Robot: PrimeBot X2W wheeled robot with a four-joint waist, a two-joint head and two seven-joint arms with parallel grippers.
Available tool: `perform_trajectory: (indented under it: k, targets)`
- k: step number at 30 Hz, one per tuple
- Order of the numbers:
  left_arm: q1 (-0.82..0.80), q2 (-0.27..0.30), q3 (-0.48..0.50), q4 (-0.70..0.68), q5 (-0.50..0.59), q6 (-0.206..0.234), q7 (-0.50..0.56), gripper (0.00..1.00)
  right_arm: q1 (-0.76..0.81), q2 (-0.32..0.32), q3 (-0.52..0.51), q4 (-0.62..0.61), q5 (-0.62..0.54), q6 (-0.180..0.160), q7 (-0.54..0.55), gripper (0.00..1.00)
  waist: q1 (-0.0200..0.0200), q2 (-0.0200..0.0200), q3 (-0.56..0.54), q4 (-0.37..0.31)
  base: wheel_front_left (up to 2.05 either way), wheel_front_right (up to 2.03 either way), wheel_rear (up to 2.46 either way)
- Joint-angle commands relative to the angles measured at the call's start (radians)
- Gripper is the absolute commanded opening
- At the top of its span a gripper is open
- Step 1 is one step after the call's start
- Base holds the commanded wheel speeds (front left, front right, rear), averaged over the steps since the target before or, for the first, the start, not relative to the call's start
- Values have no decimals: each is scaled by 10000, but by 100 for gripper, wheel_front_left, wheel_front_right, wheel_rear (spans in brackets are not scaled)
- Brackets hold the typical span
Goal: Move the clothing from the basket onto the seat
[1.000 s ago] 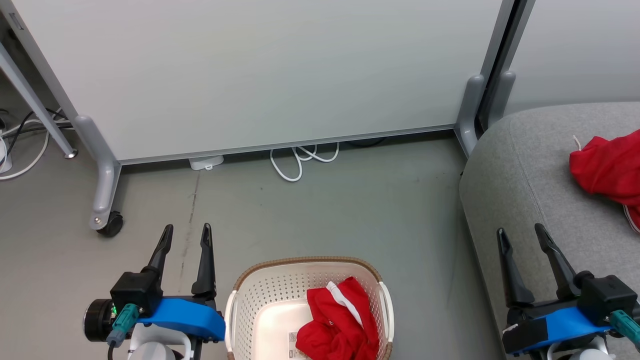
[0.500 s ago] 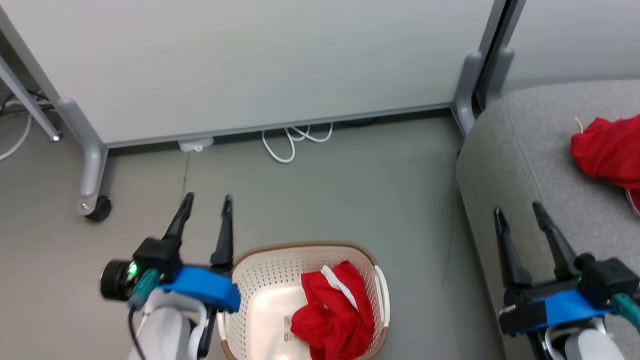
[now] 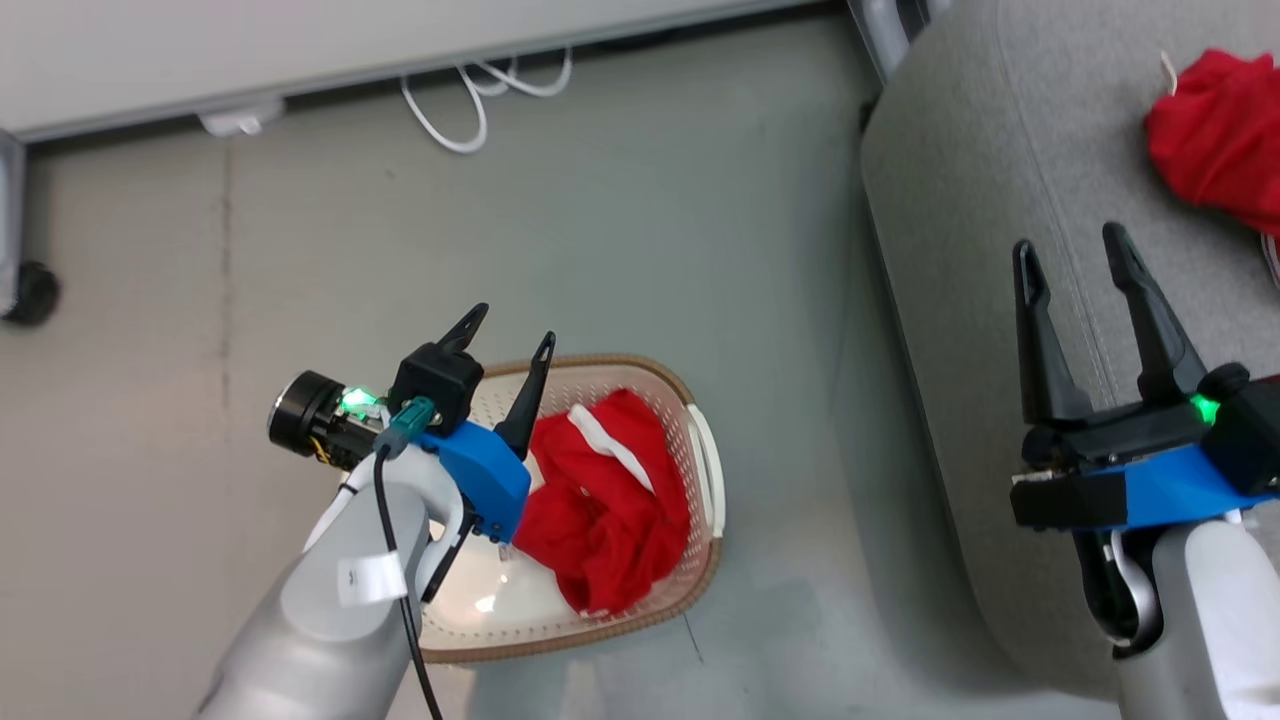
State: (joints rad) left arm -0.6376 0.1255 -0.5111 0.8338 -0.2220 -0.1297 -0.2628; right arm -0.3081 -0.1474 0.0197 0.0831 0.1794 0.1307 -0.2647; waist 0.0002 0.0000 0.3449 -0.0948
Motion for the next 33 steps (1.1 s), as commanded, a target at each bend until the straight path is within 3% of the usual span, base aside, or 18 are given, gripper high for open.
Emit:
perform_trajectory:
  k: [1, 10, 20, 33]
  targets:
    - [-322, 89, -153, 191, -87, 3, -13, 100, -271, -12, 14, -49, 81, 1, 5, 100, -2, 0, 857, -569, 0, 0, 0]
    - [-1800, 312, -2366, 2365, -808, 3, 452, 100, -927, 78, 115, -399, 92, 1, 5, 100, -2, 0, 2554, -1148, 0, 0, 0]
    - [-2899, 462, -4556, 3358, -1667, 2, 1621, 100, -1446, 140, 84, -844, 56, 1, 3, 100, -2, 0, 4238, -1354, 0, 0, 0]
    - [-4070, 866, -5945, 3985, -2697, 2, 3587, 100, -1874, 343, 165, -1756, -54, 1, 4, 100, -2, 0, 6204, -1685, 0, 0, 0]
